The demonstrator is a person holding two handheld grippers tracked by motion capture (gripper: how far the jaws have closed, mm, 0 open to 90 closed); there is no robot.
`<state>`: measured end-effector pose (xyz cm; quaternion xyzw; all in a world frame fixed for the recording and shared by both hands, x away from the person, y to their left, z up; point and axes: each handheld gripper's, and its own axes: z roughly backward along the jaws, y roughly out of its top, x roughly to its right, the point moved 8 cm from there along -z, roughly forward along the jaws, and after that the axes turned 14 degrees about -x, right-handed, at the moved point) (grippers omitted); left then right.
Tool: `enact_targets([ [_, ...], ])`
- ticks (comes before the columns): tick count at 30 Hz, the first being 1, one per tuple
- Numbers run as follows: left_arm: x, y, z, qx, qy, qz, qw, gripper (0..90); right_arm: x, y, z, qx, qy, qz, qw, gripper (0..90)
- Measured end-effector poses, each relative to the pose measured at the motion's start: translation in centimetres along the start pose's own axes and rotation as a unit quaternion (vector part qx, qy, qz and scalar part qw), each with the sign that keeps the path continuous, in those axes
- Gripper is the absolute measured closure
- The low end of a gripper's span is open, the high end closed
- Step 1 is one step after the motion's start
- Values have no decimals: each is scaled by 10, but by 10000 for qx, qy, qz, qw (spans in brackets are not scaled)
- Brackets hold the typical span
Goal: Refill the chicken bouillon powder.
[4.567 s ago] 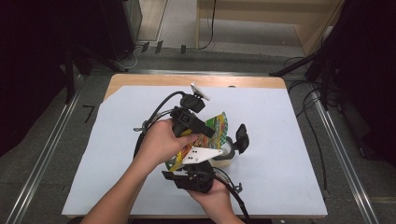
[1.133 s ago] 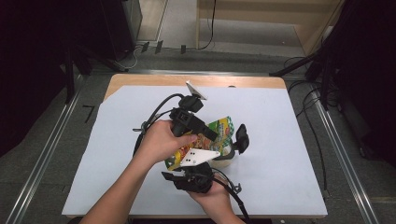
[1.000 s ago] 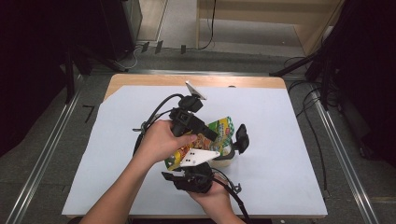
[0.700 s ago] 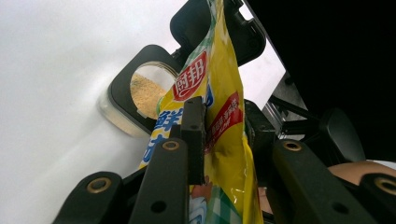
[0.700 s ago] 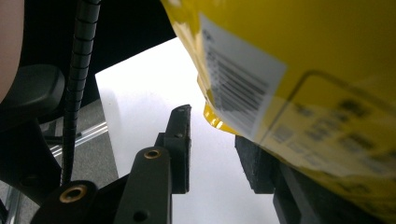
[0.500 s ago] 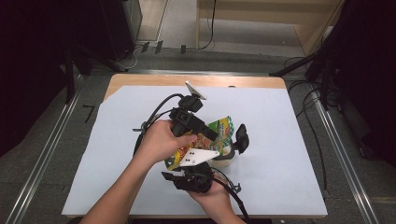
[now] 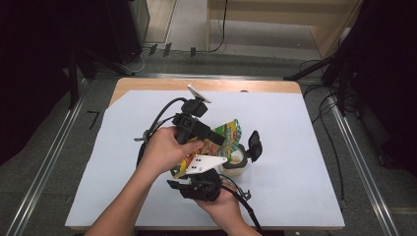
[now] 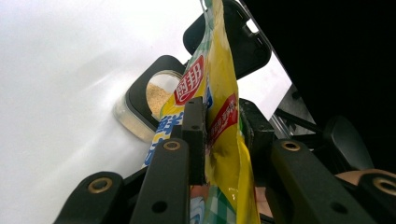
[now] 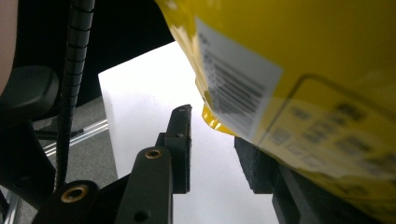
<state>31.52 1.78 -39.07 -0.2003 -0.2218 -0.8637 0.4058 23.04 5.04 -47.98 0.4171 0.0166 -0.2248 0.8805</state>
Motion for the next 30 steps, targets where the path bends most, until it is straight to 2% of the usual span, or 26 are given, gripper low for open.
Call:
enact_targets([
  [17,0,-1,-2,-10,18,-7,10000,759,0,-1,-1,-2,7,-2,10000,686],
  [30,0,0,-3,-49,-48,11,10000,759,0,-2,0,16,-41,-12,10000,698],
])
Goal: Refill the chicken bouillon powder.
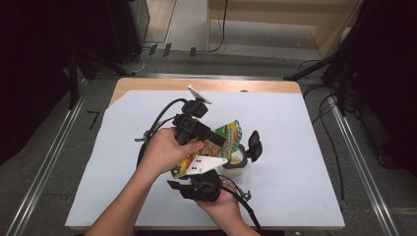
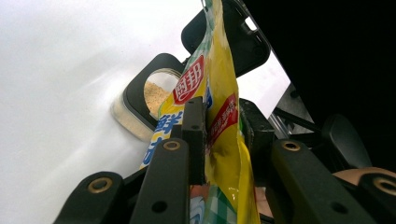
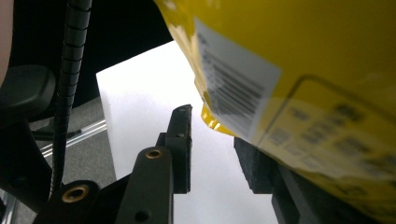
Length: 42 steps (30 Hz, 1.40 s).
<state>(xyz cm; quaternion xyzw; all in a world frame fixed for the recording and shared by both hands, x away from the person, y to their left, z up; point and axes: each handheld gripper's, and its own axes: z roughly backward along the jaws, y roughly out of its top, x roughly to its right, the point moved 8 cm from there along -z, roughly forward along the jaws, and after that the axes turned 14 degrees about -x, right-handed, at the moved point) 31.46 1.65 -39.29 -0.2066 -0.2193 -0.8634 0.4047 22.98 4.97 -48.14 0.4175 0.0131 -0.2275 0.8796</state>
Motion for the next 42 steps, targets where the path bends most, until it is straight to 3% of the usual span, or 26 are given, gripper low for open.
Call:
enact_targets([
  [18,4,7,-6,-64,44,-85,9999,762,3,-3,6,32,-20,-198,9998,711],
  [42,5,8,-8,-99,49,-131,9999,761,4,-5,8,53,-83,-224,9997,696],
])
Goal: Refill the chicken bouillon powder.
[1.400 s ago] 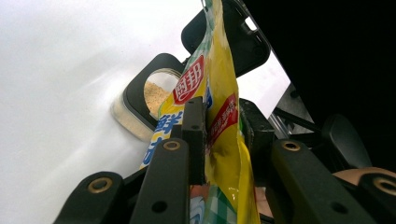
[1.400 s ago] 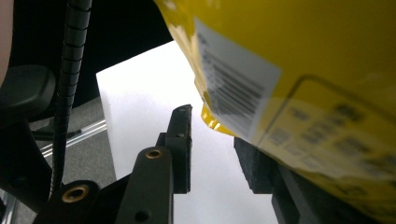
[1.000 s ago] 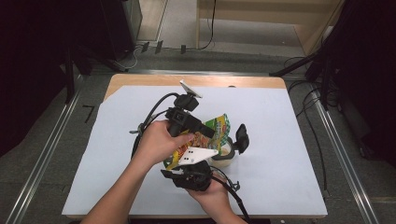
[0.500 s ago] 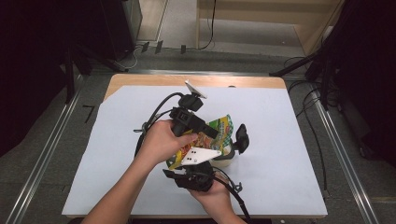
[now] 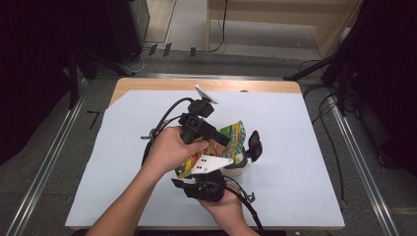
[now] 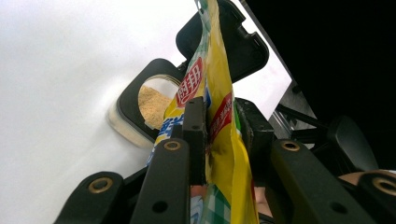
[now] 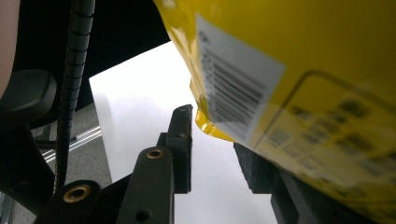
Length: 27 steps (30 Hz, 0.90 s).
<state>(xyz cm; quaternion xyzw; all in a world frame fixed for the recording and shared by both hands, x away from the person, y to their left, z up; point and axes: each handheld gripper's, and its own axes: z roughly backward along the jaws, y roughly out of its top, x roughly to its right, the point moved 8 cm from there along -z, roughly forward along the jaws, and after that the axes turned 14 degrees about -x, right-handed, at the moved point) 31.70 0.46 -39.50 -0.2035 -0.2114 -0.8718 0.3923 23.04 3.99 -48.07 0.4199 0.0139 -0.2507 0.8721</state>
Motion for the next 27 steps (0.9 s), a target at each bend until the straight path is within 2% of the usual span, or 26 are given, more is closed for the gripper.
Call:
enact_targets([
  [27,0,0,-1,-21,1,-18,10000,758,1,0,0,20,-30,-19,10000,727],
])
